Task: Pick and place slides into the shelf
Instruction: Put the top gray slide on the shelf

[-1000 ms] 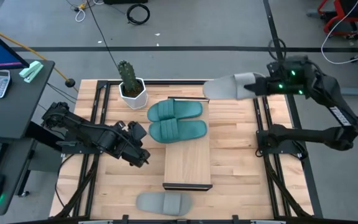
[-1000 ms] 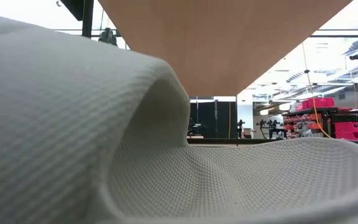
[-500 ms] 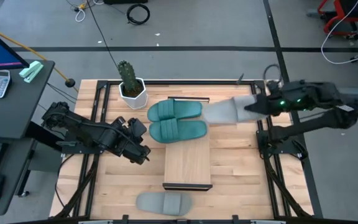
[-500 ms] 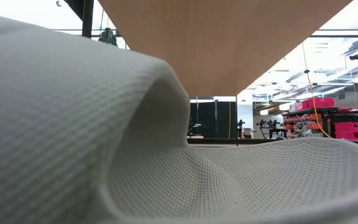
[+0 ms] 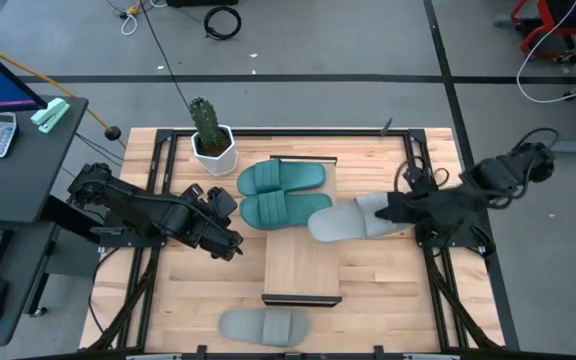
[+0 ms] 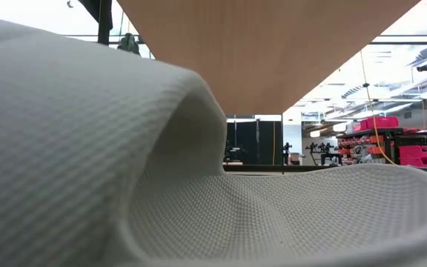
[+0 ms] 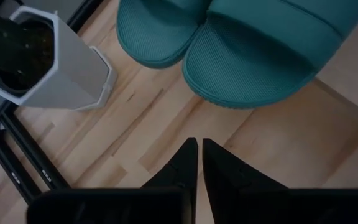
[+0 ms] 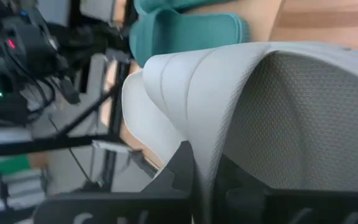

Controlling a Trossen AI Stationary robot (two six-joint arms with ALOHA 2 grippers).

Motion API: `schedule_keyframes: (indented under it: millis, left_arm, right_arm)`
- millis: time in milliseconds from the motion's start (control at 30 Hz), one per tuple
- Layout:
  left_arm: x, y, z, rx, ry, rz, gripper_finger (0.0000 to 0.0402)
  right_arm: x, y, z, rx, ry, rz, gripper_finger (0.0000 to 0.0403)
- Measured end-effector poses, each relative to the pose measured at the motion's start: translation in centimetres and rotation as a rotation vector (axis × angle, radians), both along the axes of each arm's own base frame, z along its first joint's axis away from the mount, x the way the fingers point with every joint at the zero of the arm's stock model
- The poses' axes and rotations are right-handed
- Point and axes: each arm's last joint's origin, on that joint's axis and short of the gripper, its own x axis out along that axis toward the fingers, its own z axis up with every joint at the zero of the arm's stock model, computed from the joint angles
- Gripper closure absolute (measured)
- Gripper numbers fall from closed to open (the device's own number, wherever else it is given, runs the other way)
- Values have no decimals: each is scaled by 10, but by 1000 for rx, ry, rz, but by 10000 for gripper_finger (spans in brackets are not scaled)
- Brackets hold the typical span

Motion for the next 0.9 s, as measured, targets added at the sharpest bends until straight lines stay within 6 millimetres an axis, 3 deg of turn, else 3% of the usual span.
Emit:
schedule_keyframes:
  millis: [133,400,900]
  left_arm:
    - [0,1,0,26,14,-32,376]
    - [3,8,1,50,27,-39,368]
    - [8,8,1,73,43,-138,372]
  right_arm:
    - [2,22,-5,-13,-34,-72,391]
    - [27,65,-32,-16,5,-162,391]
    - [77,95,-53,16,-82,-178,391]
